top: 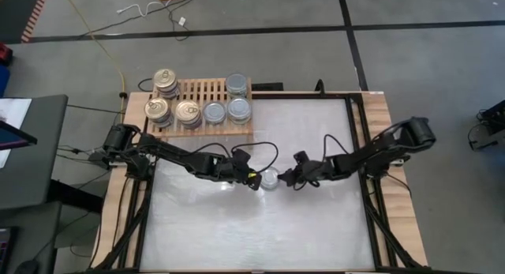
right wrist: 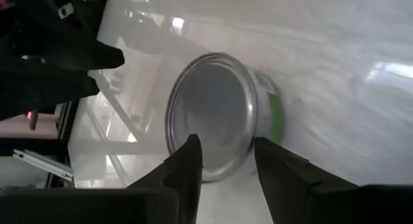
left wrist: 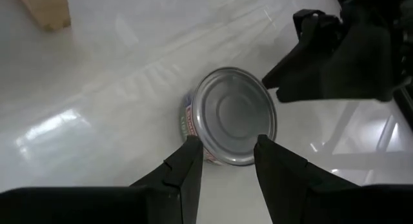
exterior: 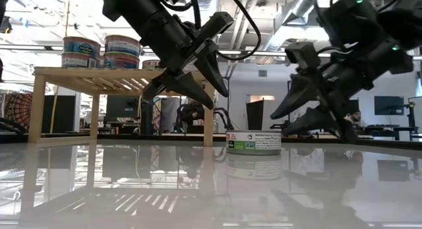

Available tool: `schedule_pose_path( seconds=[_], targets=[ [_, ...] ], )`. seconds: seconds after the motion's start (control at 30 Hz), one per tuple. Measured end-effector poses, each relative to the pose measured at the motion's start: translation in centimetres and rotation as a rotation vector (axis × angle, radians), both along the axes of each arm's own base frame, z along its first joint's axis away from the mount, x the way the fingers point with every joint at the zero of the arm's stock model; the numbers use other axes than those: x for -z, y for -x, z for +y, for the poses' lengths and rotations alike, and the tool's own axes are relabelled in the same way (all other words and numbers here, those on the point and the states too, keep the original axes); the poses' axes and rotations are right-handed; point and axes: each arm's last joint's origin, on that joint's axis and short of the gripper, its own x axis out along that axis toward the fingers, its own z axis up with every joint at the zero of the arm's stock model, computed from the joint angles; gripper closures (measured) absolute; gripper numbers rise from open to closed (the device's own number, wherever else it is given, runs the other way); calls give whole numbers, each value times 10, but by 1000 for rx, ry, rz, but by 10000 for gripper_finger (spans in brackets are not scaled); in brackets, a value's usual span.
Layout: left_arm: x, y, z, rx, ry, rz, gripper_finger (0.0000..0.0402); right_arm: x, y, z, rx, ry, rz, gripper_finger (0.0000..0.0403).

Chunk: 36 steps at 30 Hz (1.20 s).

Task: Stack canned seafood by type on shelf
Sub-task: Stack the green tuna can on top of the bottom left green tuna can on the shelf

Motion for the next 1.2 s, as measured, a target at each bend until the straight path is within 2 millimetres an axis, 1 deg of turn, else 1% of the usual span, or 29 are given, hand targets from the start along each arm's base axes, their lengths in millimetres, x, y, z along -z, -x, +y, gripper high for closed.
schedule_pose_path(
  seconds=[0.1, 0.33, 0.6, 0.77, 0.97, 1.2],
  targets=[
    [0, 0, 0, -19, 23, -7, 269, 0, -8, -1, -21, -8, 28, 238],
    [0, 0, -1, -61, 78, -23, 269, 4, -12, -8, -16, -16, 116, 256],
    [0, 1, -3, -58, 93, -21, 269, 4, -12, -11, -6, -17, 113, 307],
    [0, 1, -3, -64, 88, -22, 269, 3, -12, -11, -13, -8, 113, 327],
    [0, 1, -3, -58, 93, -19, 269, 4, -12, -11, -18, -2, 115, 338],
    [0, 1, -2, -61, 93, -20, 269, 4, -12, -10, -35, -7, 119, 340]
  ],
)
